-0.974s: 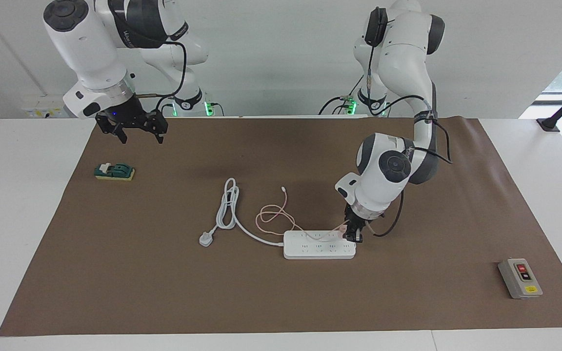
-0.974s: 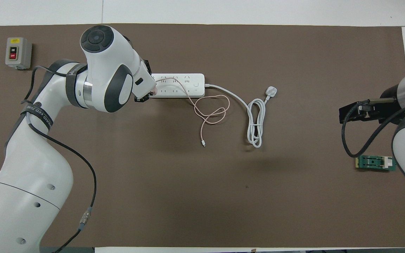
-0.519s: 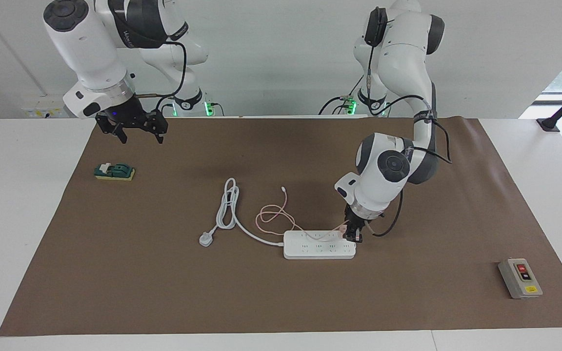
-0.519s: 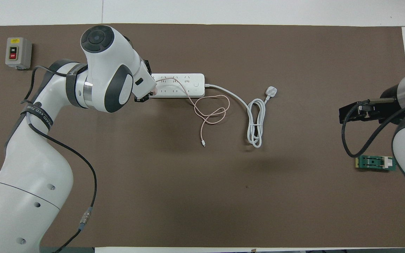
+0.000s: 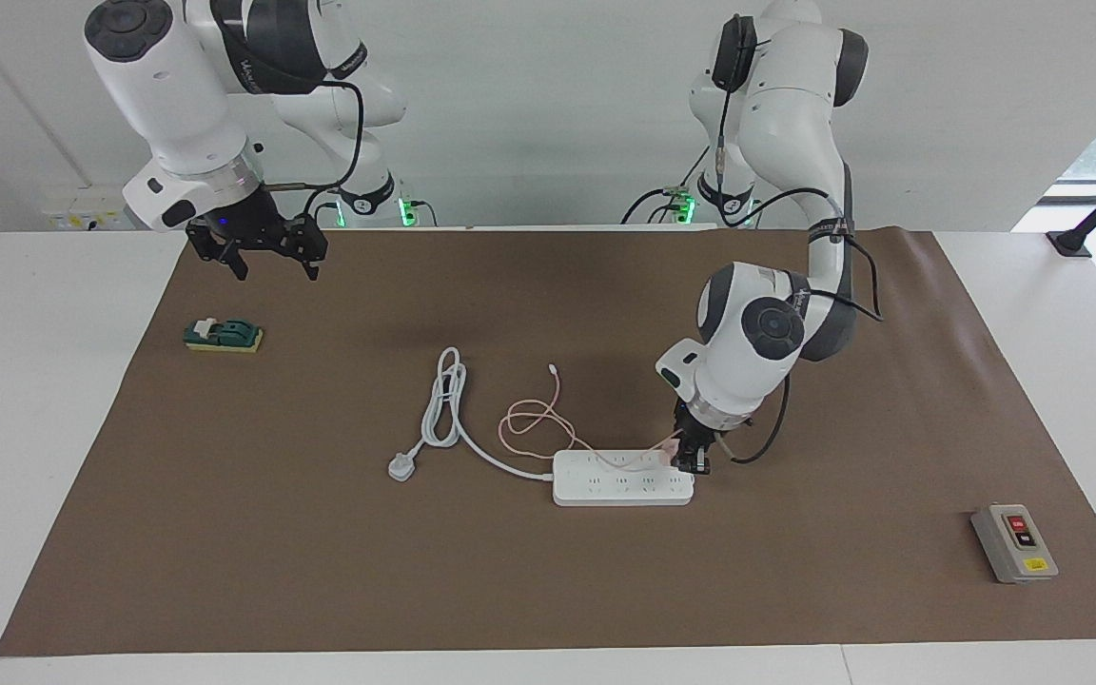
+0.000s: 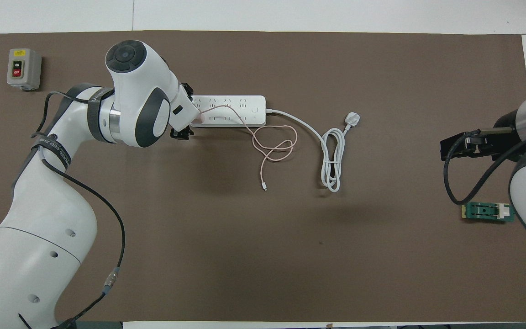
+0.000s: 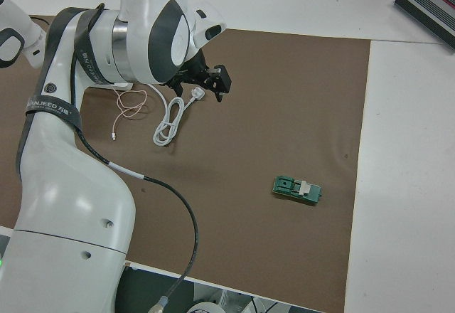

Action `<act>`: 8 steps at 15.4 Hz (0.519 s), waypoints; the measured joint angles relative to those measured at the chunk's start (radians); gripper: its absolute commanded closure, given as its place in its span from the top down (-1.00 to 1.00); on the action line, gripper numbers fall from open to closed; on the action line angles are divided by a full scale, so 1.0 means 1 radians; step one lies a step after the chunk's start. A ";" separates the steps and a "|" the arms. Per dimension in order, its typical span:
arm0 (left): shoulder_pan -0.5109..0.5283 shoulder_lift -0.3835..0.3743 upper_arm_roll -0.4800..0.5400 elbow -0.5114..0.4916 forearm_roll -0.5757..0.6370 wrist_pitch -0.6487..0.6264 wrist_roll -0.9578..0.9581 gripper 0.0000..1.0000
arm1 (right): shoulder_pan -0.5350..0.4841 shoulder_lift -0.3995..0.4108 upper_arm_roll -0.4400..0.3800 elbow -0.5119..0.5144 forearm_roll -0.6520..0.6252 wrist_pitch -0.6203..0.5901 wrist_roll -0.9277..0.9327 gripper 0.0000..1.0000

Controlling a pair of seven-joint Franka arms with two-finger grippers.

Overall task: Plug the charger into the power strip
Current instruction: 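Open the left gripper and lift it off the plug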

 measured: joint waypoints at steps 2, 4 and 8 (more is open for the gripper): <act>0.000 0.000 0.001 0.000 -0.011 0.000 0.000 1.00 | 0.000 0.000 0.000 0.000 0.000 0.000 0.000 1.00; 0.003 -0.001 0.002 0.001 -0.019 0.000 0.000 1.00 | 0.000 0.000 0.000 0.000 0.000 0.000 0.000 1.00; 0.013 -0.026 0.006 0.004 -0.109 -0.022 -0.005 1.00 | 0.000 0.000 0.000 0.000 0.000 0.000 0.000 1.00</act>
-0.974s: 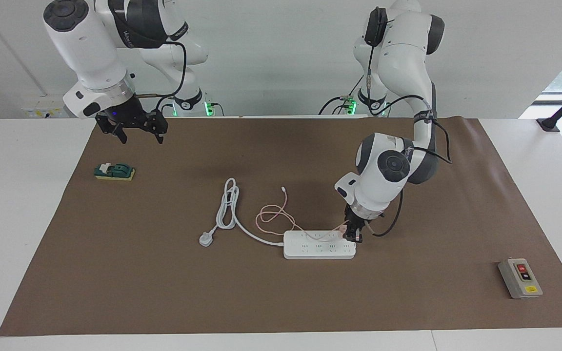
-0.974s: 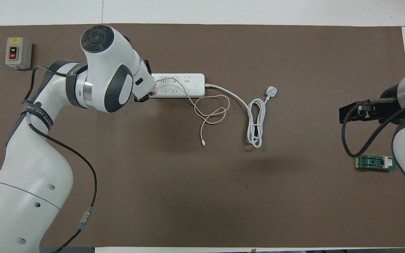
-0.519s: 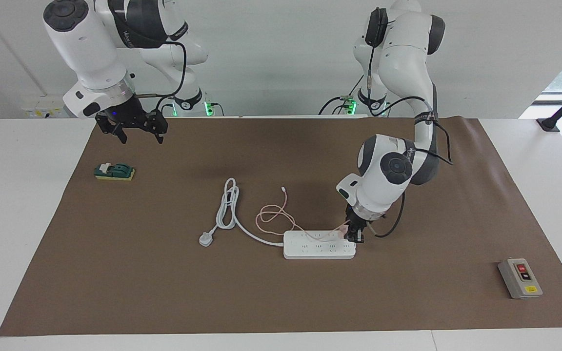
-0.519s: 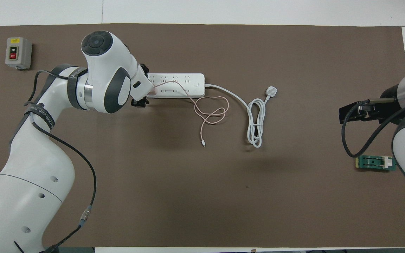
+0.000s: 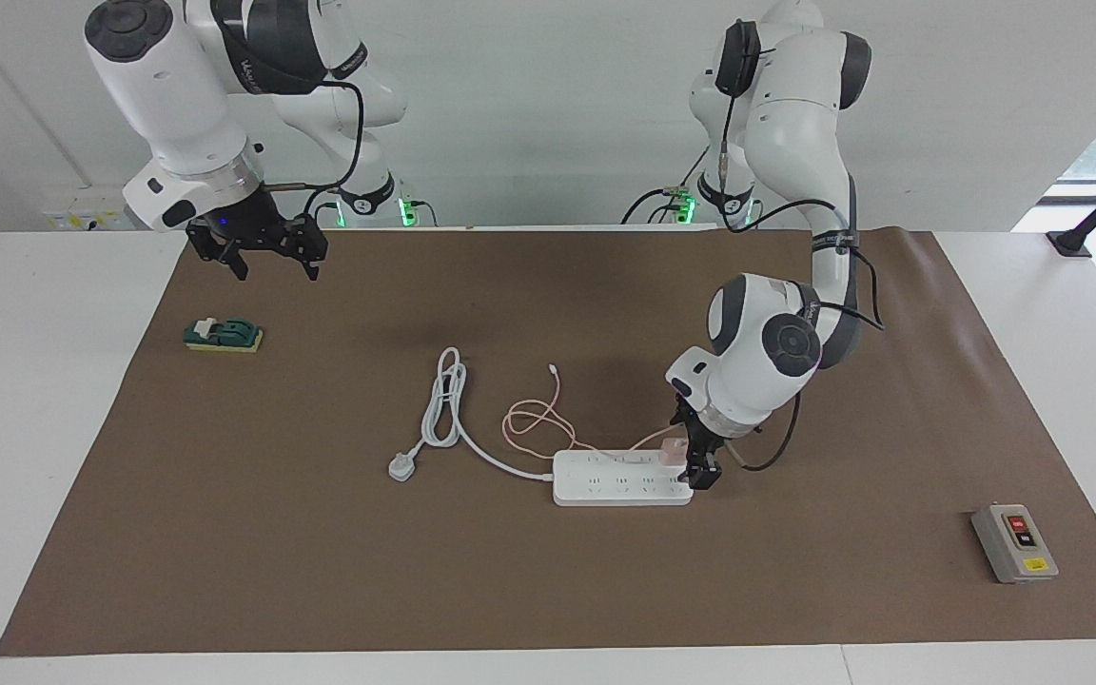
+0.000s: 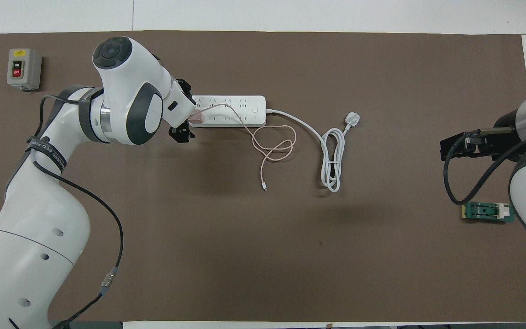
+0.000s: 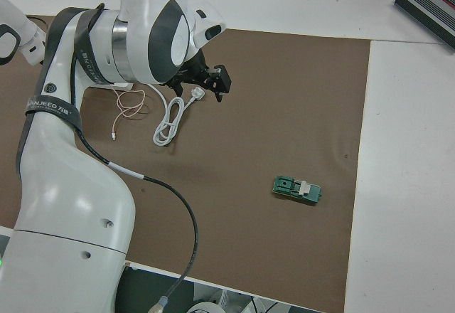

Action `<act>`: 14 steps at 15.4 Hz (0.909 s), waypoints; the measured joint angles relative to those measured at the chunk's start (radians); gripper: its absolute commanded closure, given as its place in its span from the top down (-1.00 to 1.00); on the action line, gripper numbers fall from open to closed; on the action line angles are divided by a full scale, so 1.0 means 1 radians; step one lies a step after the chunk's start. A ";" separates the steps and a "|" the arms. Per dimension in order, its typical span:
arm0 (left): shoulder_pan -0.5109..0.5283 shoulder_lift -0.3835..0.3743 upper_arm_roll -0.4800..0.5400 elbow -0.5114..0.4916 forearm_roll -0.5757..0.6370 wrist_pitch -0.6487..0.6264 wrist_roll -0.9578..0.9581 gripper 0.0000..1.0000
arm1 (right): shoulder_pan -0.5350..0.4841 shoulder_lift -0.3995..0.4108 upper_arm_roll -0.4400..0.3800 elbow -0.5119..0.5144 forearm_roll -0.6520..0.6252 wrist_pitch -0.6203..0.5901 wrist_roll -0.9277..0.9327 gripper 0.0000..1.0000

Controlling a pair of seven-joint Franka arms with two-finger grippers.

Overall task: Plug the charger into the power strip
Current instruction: 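Open the left gripper and lift it off the plug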

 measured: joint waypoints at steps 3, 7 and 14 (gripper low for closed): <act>0.015 -0.055 0.006 0.006 -0.026 -0.077 -0.014 1.00 | 0.000 0.000 0.000 0.000 0.000 0.000 0.000 1.00; 0.025 -0.190 0.020 0.015 -0.029 -0.232 -0.197 1.00 | 0.000 0.000 0.000 0.000 0.000 0.000 0.000 1.00; 0.029 -0.426 0.166 0.017 -0.009 -0.529 -0.498 1.00 | 0.000 0.000 0.000 0.000 0.000 0.000 0.000 1.00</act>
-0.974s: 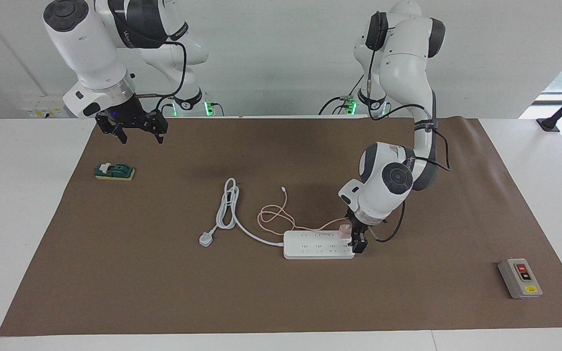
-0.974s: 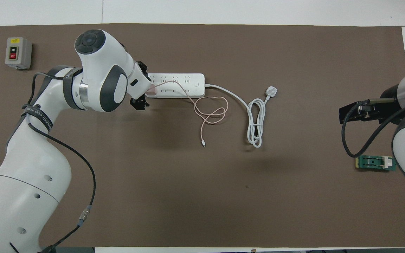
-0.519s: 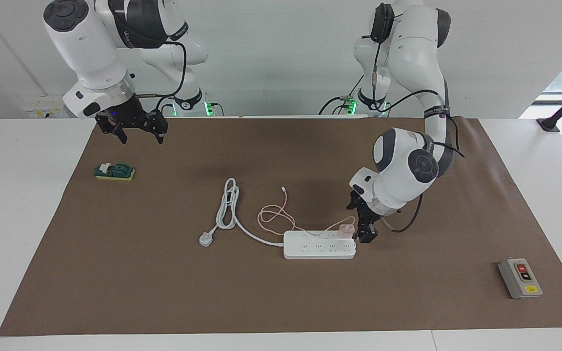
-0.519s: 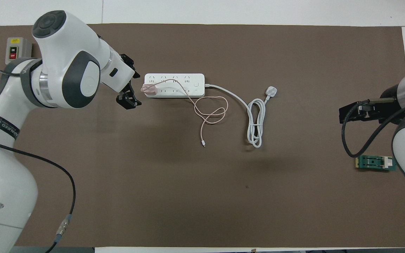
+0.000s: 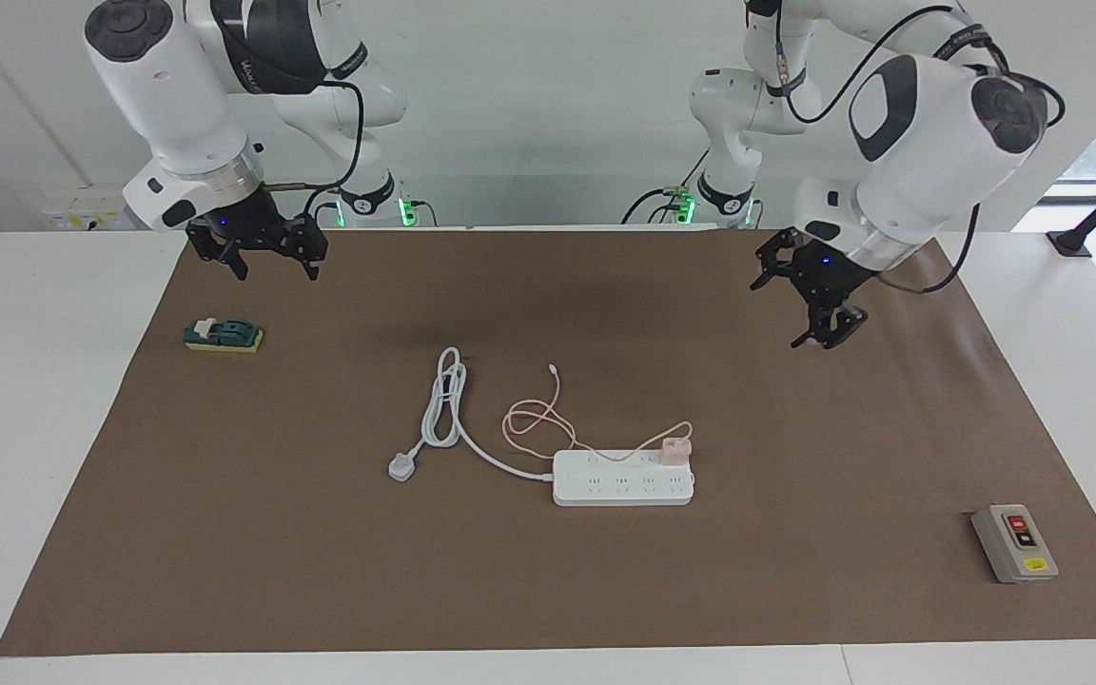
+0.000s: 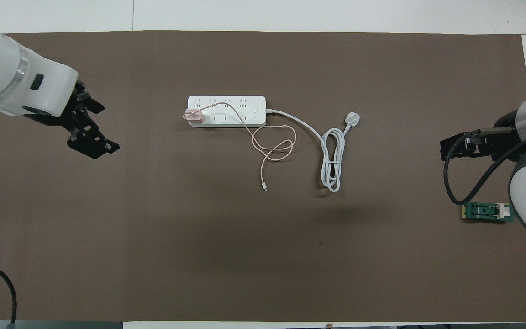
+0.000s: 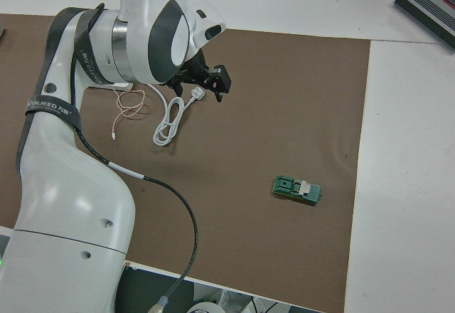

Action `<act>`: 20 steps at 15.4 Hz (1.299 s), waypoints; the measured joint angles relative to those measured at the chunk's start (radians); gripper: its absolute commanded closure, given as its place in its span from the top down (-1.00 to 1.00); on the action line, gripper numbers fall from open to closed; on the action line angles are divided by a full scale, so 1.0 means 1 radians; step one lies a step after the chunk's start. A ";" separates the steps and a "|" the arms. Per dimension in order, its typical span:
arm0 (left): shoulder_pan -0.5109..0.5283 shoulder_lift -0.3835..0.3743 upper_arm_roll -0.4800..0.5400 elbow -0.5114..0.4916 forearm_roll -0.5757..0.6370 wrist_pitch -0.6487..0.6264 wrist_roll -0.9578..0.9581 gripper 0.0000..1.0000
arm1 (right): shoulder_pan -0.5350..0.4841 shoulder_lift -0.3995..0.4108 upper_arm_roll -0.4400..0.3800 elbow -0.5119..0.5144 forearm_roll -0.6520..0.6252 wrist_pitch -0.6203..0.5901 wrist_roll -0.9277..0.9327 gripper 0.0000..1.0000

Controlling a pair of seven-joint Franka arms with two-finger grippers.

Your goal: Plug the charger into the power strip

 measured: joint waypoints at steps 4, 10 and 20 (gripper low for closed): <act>0.006 -0.074 0.049 0.006 0.083 -0.061 -0.357 1.00 | 0.000 0.000 0.000 0.000 0.000 0.000 0.000 1.00; 0.028 -0.161 0.086 0.005 0.268 -0.139 -0.736 1.00 | 0.000 0.000 0.000 0.000 0.000 0.000 0.000 1.00; 0.056 -0.182 0.071 -0.029 0.284 -0.164 -0.971 1.00 | 0.000 0.000 0.000 0.000 0.000 0.000 0.000 1.00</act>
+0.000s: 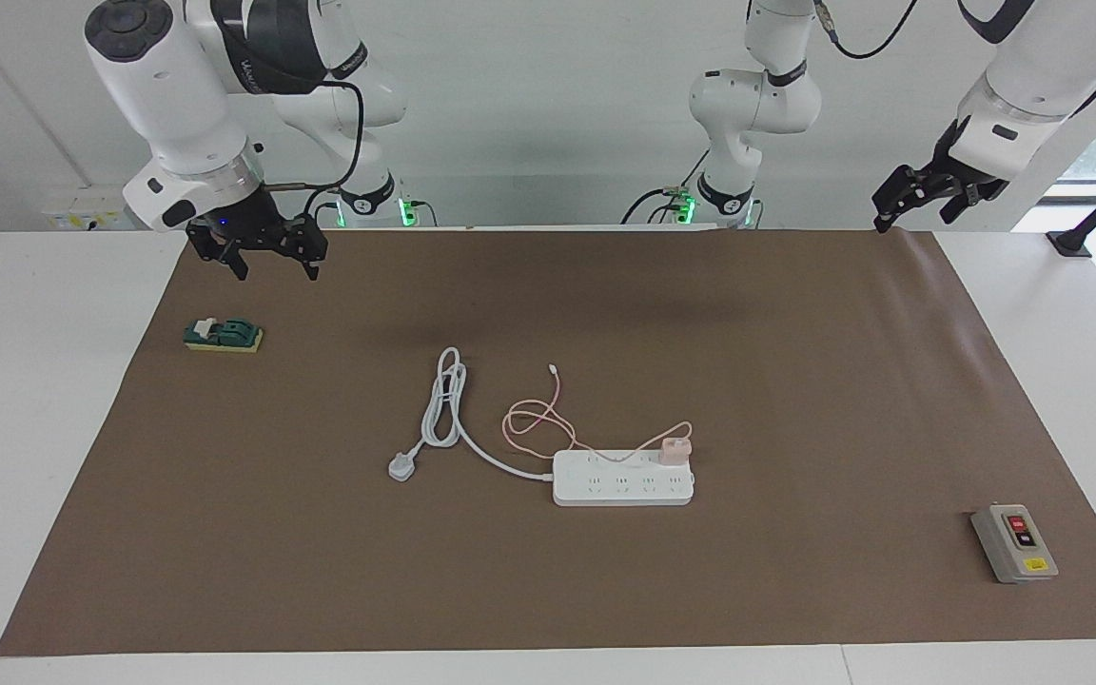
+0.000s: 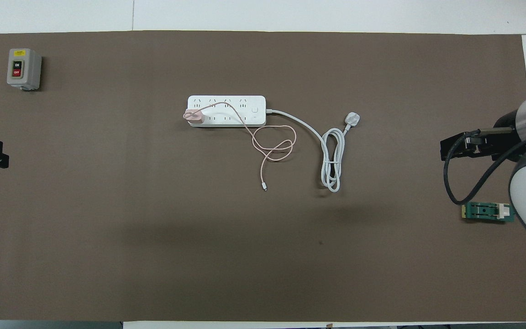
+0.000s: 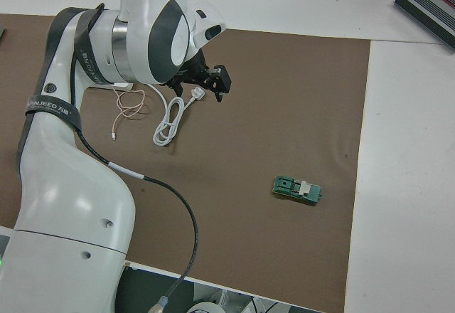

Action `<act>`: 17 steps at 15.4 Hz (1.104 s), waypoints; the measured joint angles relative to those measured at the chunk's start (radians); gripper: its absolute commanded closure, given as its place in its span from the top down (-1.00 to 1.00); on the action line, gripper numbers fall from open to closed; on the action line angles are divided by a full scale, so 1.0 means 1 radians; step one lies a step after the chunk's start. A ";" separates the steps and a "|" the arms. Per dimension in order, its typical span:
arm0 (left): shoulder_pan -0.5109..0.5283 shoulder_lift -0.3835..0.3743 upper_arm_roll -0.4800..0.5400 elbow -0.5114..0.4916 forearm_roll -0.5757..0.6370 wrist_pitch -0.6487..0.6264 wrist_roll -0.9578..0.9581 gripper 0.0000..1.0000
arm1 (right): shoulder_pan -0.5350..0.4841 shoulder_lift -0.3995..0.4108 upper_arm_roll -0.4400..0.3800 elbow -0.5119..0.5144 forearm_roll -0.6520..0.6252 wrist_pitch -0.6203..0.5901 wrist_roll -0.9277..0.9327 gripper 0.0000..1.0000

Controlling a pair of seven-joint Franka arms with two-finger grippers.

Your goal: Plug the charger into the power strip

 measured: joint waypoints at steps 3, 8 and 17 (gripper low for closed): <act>0.006 0.000 -0.001 -0.002 0.001 0.004 -0.006 1.00 | 0.000 0.000 0.000 0.000 0.000 0.000 0.000 1.00; 0.099 0.000 -0.066 -0.019 -0.001 0.031 -0.007 1.00 | 0.000 0.000 0.000 0.000 0.000 0.000 0.000 1.00; 0.123 0.010 -0.129 -0.027 -0.027 0.082 0.028 1.00 | 0.000 0.000 0.000 0.000 0.000 0.000 0.000 1.00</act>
